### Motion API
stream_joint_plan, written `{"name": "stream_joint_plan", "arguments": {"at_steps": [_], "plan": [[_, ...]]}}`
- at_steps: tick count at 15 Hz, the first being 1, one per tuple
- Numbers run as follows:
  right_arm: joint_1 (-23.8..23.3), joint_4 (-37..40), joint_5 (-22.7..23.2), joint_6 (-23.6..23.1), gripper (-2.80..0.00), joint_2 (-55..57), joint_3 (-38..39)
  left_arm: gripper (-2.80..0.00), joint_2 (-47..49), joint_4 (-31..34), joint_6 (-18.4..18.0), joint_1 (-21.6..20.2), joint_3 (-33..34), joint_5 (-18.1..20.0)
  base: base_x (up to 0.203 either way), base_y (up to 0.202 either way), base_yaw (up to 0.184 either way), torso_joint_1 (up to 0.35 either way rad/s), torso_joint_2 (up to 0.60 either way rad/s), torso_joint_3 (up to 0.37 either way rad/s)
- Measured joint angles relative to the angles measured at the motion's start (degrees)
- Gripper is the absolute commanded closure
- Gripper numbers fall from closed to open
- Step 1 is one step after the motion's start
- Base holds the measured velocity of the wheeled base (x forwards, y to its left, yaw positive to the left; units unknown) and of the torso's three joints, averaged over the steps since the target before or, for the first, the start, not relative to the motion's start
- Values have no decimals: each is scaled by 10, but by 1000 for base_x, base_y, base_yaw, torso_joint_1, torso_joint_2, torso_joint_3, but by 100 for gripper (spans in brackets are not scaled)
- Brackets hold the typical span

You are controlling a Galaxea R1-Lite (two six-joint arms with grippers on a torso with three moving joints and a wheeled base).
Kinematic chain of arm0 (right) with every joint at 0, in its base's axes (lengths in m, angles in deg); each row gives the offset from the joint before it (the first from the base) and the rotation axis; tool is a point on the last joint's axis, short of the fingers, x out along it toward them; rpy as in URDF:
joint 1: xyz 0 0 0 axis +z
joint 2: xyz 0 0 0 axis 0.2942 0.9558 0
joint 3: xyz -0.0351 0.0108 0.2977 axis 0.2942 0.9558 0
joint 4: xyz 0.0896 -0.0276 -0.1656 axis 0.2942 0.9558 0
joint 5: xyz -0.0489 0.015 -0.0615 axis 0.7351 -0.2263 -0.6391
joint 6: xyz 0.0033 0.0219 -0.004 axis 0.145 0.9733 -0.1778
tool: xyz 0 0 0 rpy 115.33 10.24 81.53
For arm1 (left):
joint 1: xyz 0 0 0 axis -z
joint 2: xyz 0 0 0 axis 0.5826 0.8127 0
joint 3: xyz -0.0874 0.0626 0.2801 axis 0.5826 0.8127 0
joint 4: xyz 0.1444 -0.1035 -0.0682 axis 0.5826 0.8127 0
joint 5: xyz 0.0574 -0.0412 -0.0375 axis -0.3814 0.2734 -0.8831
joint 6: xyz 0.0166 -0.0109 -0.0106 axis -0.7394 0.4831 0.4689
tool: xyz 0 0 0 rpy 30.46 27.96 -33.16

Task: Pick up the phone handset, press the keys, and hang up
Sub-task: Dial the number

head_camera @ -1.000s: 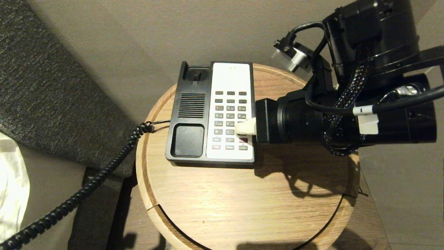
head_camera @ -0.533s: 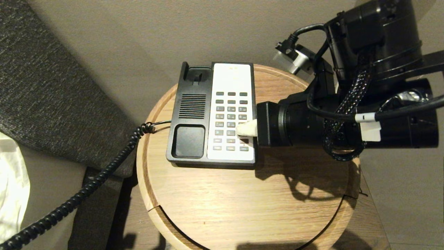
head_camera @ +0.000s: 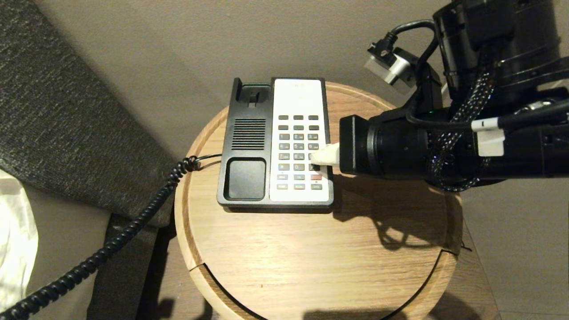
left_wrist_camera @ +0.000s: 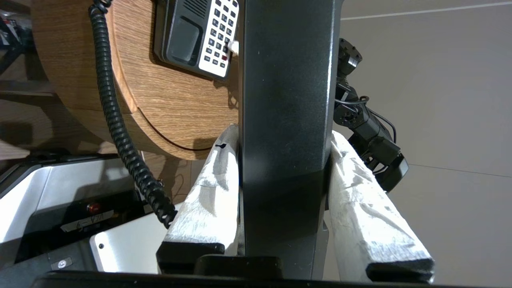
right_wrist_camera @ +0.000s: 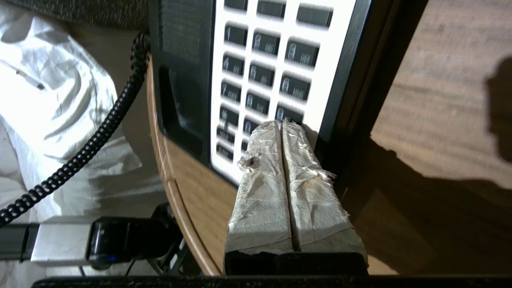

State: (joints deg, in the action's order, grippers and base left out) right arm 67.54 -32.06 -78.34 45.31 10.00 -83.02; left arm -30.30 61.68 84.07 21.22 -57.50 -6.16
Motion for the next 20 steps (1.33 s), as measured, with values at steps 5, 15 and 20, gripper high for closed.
{"name": "stream_joint_plan", "arguments": {"at_steps": [5, 15, 20], "plan": [[17, 31, 5, 26, 0, -17, 1, 0, -1, 0, 0, -1, 3, 0, 0, 0, 0, 0, 0, 0], [35, 63, 11, 58, 0, -21, 9, 0, -4, 2, 0, -1, 6, 1, 0, 0, 0, 0, 0, 0], [35, 57, 8, 47, 0, -10, 10, 0, -4, 2, 0, -1, 7, 1, 0, 0, 0, 0, 0, 0]]}}
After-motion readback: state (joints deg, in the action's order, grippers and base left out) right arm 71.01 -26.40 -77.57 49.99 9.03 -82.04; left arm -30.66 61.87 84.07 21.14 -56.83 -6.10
